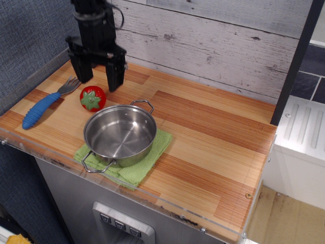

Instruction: Bring the food close to the near corner of the table.

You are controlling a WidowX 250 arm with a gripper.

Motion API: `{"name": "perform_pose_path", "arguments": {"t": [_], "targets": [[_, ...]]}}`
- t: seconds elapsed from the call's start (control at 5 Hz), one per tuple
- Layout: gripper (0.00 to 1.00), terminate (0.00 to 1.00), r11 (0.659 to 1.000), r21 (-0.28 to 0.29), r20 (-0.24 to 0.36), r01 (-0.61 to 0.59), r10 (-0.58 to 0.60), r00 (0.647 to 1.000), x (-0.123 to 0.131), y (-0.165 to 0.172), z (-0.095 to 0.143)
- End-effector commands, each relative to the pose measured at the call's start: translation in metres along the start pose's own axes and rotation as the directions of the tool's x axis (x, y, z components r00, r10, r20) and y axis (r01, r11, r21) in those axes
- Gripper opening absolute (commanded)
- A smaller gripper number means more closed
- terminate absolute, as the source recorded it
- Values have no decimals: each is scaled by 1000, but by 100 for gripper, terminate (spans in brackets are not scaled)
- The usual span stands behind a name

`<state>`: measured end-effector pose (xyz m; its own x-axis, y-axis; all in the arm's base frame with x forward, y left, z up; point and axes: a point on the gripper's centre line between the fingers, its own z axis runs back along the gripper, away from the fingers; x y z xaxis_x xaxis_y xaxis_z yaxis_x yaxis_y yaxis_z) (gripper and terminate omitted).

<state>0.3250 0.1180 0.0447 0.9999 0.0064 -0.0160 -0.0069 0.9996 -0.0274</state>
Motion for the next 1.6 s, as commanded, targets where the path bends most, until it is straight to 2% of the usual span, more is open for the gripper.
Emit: {"name": "perform_pose_path", "arguments": {"t": [0.0, 0.2, 0.4, 0.6, 0.8, 1.0, 1.2, 1.4], "targets": [[100, 0, 999, -52, -42, -14, 12, 999, 5, 19, -7], [100, 0, 998, -57, -70, -1, -3, 998, 5, 16, -10], [0, 0, 998, -59, -70, -4, 0, 998, 4, 14, -12], [0, 0, 999, -42, -10, -2, 1, 1000, 6, 8, 5], [0, 0, 1000, 3, 123, -24, 24, 992, 9, -6, 43], [0, 0, 999, 34, 308, 21, -30, 951, 3, -59, 80], [0, 0, 991, 4, 307, 135, -130, 943, -17, -107, 79], [0, 0, 996, 37, 259, 77, -84, 962, -44, -157, 49]]}}
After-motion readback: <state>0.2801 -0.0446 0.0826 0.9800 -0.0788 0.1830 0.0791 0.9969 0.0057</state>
